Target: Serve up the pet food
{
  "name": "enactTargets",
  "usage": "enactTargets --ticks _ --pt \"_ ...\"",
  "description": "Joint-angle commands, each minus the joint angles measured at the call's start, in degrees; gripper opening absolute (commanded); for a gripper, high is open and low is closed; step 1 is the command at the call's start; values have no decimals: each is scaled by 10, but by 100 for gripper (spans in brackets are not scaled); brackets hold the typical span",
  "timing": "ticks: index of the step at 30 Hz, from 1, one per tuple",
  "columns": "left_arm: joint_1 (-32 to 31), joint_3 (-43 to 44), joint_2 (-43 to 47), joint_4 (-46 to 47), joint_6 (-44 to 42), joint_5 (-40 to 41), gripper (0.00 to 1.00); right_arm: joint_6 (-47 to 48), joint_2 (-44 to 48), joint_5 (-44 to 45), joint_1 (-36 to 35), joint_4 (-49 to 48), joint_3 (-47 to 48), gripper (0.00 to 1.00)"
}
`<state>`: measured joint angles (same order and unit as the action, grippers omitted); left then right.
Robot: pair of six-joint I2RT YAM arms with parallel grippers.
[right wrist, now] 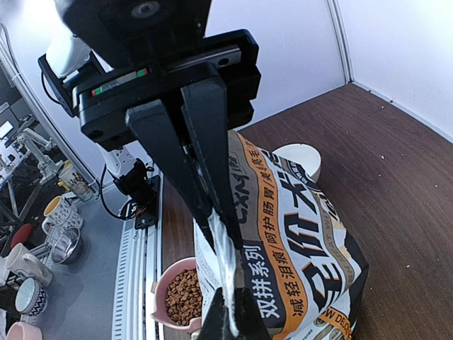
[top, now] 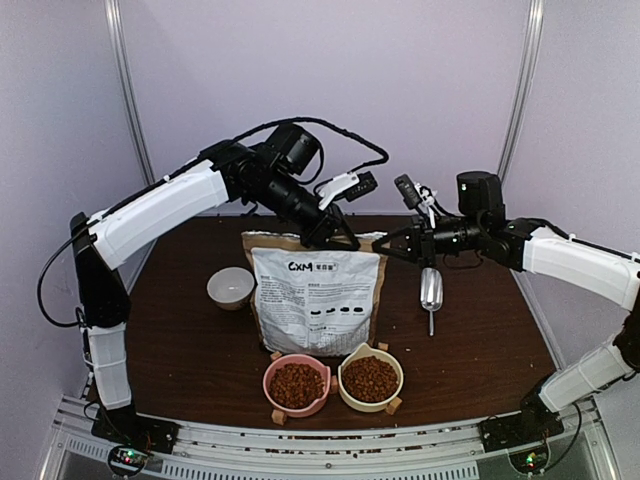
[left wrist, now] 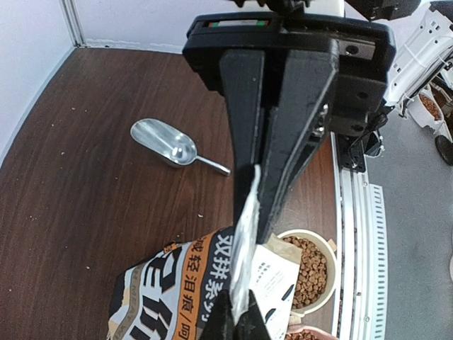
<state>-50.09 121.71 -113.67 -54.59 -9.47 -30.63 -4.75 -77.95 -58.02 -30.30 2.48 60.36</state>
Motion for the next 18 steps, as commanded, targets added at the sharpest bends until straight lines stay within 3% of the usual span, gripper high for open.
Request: enactTargets --ticks 1,8,18 --pt "11 -5 24 -1 -7 -11 0 -23 18 -12 3 -60 -1 0" --pt "11 -3 24 12 -1 -20 0 -44 -9 -16 -4 -91 6 18" --pt "11 -6 27 12 1 -21 0 -56 -40 -28 -16 -109 18 26"
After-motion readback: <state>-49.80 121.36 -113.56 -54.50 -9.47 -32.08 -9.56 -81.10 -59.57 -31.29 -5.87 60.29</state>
